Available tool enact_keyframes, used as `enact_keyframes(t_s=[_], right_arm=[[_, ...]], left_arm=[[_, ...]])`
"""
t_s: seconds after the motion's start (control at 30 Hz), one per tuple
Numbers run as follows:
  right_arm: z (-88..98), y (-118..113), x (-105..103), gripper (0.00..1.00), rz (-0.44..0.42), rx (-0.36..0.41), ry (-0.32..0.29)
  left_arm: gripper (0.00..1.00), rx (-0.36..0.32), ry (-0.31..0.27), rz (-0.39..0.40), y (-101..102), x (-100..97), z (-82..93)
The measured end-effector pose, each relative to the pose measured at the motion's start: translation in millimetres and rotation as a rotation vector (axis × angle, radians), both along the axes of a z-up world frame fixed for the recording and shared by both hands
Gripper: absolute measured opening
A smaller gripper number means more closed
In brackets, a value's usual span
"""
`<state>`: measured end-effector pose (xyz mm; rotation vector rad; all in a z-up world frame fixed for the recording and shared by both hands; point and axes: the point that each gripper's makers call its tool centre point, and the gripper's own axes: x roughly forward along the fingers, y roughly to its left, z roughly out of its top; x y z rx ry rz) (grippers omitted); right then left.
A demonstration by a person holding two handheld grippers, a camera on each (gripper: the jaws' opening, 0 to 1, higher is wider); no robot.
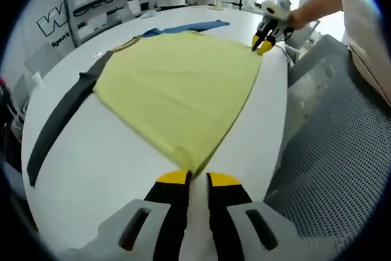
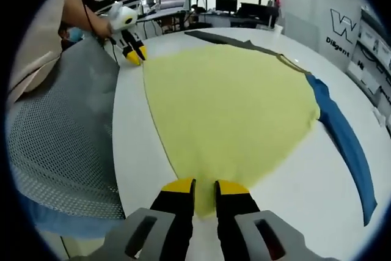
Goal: Fold the garment on the visible template until the final outline fits inside the template.
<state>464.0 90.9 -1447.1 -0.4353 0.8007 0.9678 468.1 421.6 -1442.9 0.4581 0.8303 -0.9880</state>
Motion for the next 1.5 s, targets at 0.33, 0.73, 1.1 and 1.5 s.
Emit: enact_keyframes(t_s=[0.33,0.73,1.1,1.5], right_arm=[[-0.1,-1,0,0.07,-0.013,0.010,0.005],[18.1,-18,22,0.11,-0.165,0.105,-0.002],[29.4,-78,69,0.12,-0.408,0.138,-0.039],[36.5,-148,119,0.17,-0.672,0.158,-0.091]], left_arm=[[0.09,-0.044,0.002,0.013,5,-1.4,10.8],[0.17,-0.117,-0.017,0.107,-1,19.3,19.0],[0.31,-0.223,-0.043,0.155,-22,27.1,28.3],[0.50,-0.278,-0.050,0.265,-26,39.4,31.8]])
